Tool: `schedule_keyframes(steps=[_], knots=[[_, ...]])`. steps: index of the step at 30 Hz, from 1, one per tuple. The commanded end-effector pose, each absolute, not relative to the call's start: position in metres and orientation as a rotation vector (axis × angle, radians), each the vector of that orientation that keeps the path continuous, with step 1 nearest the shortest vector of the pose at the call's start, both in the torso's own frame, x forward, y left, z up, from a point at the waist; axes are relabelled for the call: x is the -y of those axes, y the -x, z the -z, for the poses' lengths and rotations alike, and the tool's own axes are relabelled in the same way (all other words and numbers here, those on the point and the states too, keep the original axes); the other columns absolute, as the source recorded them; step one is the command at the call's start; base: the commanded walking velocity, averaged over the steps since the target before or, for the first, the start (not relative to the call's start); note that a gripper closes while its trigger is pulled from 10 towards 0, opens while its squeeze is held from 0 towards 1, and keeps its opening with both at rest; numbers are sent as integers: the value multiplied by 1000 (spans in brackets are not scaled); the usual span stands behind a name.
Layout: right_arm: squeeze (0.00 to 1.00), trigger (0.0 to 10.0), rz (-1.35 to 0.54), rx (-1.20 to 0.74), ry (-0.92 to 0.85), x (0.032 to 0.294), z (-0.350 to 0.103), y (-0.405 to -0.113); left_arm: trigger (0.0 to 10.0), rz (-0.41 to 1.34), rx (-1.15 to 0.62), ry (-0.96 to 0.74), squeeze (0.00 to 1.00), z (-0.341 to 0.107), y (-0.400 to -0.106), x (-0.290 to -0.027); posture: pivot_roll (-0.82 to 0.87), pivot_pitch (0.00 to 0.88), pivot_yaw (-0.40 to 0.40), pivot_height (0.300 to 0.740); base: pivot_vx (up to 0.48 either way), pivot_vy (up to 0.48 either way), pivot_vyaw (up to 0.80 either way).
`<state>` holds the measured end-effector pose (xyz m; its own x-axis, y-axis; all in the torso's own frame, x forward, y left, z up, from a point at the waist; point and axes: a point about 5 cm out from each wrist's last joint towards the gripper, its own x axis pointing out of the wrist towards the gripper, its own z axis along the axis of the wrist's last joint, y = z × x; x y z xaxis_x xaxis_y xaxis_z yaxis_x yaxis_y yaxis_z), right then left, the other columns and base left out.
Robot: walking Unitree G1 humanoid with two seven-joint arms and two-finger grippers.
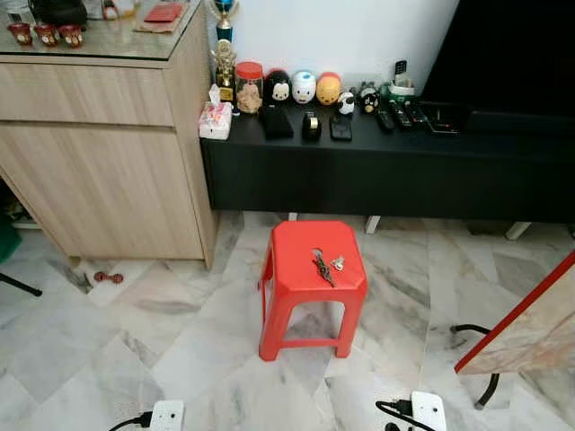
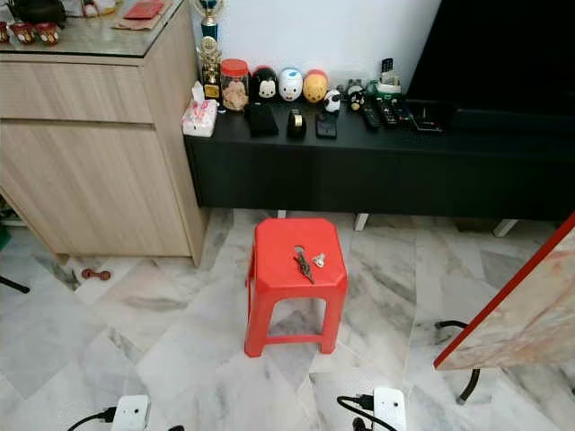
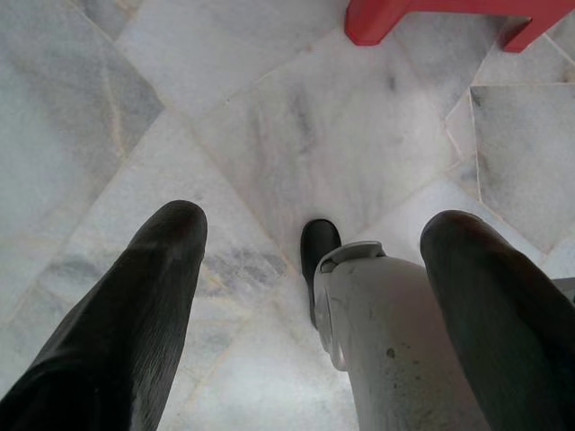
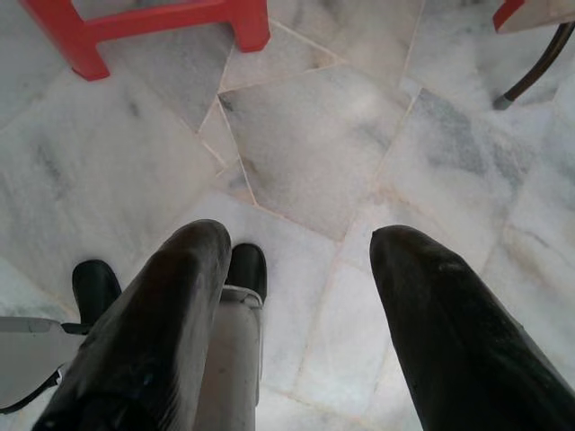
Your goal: Hang keys on a hook
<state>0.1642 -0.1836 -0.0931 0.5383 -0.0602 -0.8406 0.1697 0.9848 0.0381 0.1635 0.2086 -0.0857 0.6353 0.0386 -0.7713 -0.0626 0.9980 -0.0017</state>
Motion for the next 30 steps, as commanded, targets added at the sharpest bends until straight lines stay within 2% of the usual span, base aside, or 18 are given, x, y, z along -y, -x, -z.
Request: schedule_keyframes(steps=[1,8,13,22,28,30], knots=[[0,10000,142,-991,-113,187,93,-164,10000,-59,-889,36,0,87,-160,-207,105,70,-82,740,0,0,0],[0,10000,101,-975,-60,187,91,-167,10000,-59,-887,32,0,87,-161,-208,106,74,-82,740,0,0,0],[0,10000,111,-975,-73,187,91,-166,10000,-60,-883,33,0,87,-161,-208,106,74,-81,740,0,0,720],[0,10000,90,-975,-78,184,91,-167,10000,-58,-880,31,0,86,-162,-208,108,69,-81,740,266,0,0],[0,10000,90,-967,-75,184,91,-168,10000,-55,-880,32,0,86,-162,-208,105,60,-79,740,287,0,749],[0,10000,99,-966,-93,184,91,-168,10000,-53,-882,31,0,87,-162,-208,105,60,-79,740,285,0,0]])
